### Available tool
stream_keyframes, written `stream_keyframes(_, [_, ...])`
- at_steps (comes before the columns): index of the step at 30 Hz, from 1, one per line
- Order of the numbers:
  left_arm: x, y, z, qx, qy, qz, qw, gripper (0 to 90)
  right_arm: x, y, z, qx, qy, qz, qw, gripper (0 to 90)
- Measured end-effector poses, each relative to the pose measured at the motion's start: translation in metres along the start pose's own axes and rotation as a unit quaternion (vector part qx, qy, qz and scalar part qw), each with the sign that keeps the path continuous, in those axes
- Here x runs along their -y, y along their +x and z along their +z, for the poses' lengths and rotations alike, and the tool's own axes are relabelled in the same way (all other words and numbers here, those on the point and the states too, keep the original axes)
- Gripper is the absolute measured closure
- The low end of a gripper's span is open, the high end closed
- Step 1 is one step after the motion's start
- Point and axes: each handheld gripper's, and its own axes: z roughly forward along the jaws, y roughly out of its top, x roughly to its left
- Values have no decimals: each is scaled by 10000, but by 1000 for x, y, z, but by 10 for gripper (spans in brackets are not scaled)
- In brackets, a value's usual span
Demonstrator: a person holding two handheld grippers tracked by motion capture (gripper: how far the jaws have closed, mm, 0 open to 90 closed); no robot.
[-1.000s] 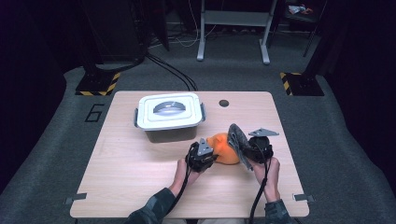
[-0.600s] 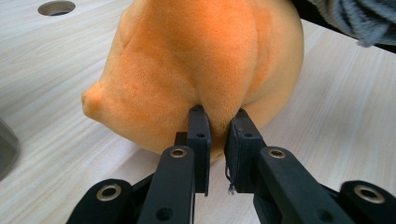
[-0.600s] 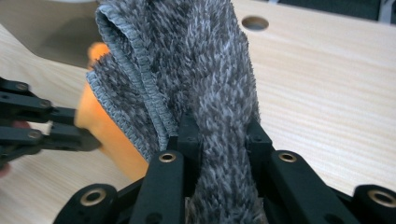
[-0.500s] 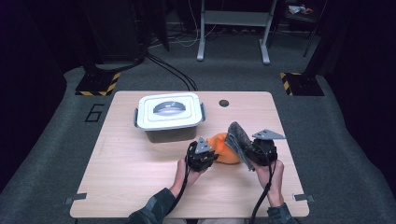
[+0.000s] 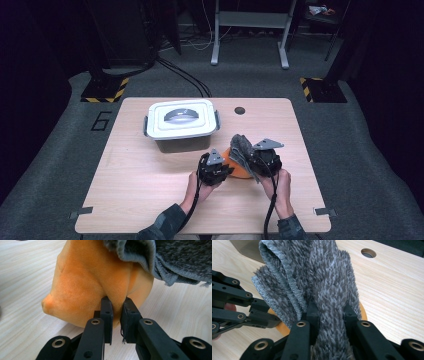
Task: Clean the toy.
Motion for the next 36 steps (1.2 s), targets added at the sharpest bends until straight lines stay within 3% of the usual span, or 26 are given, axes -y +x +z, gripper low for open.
stream_keyframes(8, [0,1,1,-11,-17,-9,10000,810,3,-8,1,97,48,11,9999,742])
stream_keyframes(10, [0,1,1,8,-21,-23,10000,809,6,-14,1,219,77,120,9997,742])
stream_keyframes(18, [1,2,2,7,-31,-35,10000,808,18,-33,4,313,149,410,9986,741])
stream_keyframes(23, [2,3,3,22,-7,-21,10000,806,29,-51,12,349,484,731,9955,741])
stream_keyframes(29, [2,3,3,6,8,-37,10000,806,41,-62,24,419,707,889,9926,742])
stream_keyframes(31, [2,3,3,-23,11,-21,10000,805,50,-66,33,353,894,983,9905,742])
stream_keyframes(36, [3,3,3,-25,11,-34,10000,805,60,-71,42,255,1000,1031,9893,743])
